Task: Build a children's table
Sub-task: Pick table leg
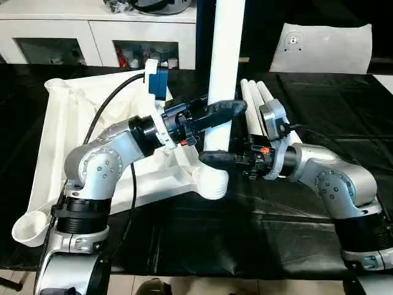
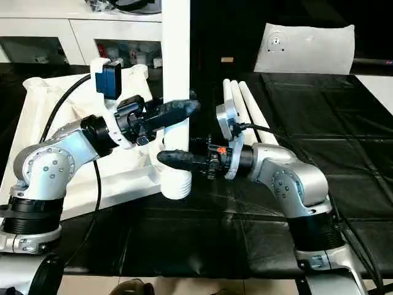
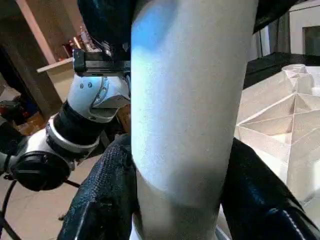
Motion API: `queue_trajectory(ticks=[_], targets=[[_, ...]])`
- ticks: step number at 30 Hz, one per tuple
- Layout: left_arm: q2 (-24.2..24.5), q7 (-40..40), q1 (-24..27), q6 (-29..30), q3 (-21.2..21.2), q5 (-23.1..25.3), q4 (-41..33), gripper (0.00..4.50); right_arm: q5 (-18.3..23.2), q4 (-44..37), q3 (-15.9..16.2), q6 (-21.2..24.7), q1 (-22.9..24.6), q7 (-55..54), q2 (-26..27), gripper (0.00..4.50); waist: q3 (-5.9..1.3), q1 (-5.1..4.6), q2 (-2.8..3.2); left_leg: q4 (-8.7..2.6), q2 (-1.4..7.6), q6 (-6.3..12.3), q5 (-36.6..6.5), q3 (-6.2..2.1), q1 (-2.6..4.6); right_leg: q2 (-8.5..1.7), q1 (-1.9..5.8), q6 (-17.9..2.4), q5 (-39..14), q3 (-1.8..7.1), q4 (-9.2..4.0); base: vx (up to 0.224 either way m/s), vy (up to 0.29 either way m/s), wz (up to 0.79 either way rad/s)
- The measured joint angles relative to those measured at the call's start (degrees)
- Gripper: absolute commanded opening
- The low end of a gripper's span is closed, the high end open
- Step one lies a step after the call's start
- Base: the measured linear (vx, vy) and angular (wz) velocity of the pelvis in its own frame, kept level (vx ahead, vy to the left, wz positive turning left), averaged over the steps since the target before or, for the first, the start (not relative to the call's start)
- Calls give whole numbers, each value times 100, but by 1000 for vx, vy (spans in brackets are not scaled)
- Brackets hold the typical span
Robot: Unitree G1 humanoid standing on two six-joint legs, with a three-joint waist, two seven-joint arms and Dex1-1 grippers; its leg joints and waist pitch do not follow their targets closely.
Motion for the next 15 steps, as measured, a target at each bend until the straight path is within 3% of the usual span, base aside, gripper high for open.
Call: queue_trajectory(ticks=[2, 4, 10, 15], targets=[[-5, 47, -1, 17, 30, -21, -1, 186, -19, -1, 10, -41, 12, -108, 105, 190, 0, -3, 0, 0, 0, -1, 1, 0, 0, 0, 0, 0, 1, 0, 1, 0, 0, 0], [-24, 201, -3, -4, 56, -4, -5, 258, -129, -9, 11, -155, 35, -305, 216, 190, 0, -6, 0, 0, 0, -1, 1, 0, 0, 0, 0, 0, 2, 0, 0, 0, 0, 0], [-34, 748, 144, -417, 13, 620, -210, 300, -842, 27, 177, -645, 82, -1287, 581, 189, 0, -16, 0, 0, 1, -3, 3, 2, 0, 0, -1, 0, 4, 1, -1, 0, 0, 0], [-151, 1416, 427, -754, -43, 1154, -537, 305, -1242, 270, 170, -906, 62, -2066, 878, 189, 1, -14, -1, 0, 1, -3, 3, 2, -3, 0, -2, 0, 4, 1, -3, 0, 0, 0]])
